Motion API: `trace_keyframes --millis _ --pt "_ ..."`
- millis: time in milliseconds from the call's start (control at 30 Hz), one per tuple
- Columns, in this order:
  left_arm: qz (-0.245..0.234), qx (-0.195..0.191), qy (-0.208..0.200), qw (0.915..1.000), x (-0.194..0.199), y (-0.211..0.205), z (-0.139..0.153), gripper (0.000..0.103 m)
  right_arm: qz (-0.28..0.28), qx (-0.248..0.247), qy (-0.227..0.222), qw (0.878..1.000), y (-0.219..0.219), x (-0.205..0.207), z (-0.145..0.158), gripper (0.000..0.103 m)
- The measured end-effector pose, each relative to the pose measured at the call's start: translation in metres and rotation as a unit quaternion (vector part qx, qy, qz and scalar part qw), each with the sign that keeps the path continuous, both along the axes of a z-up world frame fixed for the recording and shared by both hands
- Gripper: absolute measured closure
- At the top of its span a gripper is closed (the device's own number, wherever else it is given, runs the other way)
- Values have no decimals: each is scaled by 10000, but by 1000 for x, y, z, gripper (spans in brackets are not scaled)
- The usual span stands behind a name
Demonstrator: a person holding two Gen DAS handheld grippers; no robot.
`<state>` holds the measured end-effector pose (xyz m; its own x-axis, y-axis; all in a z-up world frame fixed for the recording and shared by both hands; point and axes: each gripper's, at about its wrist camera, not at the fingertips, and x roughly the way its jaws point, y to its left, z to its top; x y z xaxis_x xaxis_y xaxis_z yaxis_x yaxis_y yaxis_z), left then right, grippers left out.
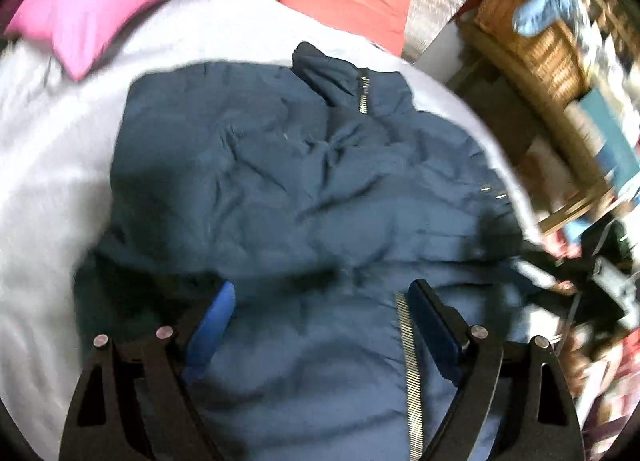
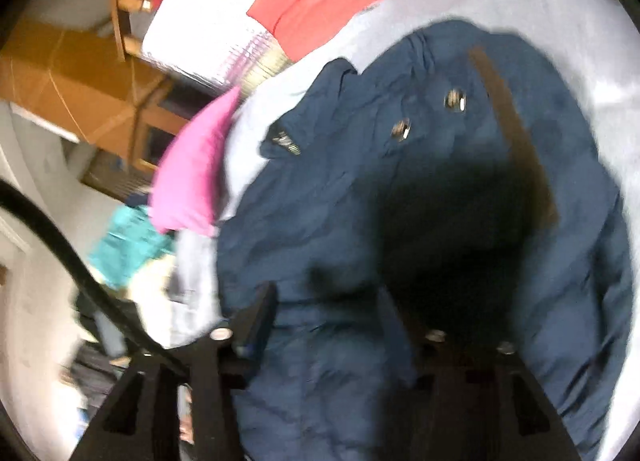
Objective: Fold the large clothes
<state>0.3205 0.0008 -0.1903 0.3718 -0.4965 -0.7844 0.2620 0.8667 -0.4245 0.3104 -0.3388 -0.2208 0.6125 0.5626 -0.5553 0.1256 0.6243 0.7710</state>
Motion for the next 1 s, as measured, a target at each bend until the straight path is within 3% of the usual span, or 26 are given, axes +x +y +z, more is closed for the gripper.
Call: trace_keyframes --millis 133,267,500,667,767,800,833,900,1000 --pt "148 -456 511 9975 -1 2 -12 15 39 738 304 9968 15 -3 -17 36" --pt "582 -925 931 9896 8 12 -26 15 -179 1076 670 9918 26 0 -39 34" --pt "1398 -1821 1150 9665 29 29 -43 15 -907 1456 318 9847 10 14 -46 33" --pt "1670 -2252 1240 9518 34 38 -51 15 -1359 2074 286 9683 -6 18 -62 34" --pt "1776 -2464 1340 9433 37 44 -57 16 -1491 2007 356 9676 -8 17 -65 54" --pt "1814 -2502 1354 9414 38 45 -59 18 -1512 1781 420 9714 -6 18 -65 70" --pt "1834 -2503 1353 9409 39 48 -58 20 -1505 1585 470 9747 -7 18 -66 76" --pt "1905 -2459 1373 9404 42 47 -59 41 -1523 1477 452 9762 -6 18 -66 79" --pt "1970 -2532 1407 9366 43 55 -62 53 -1459 965 250 9843 0 18 -49 84"
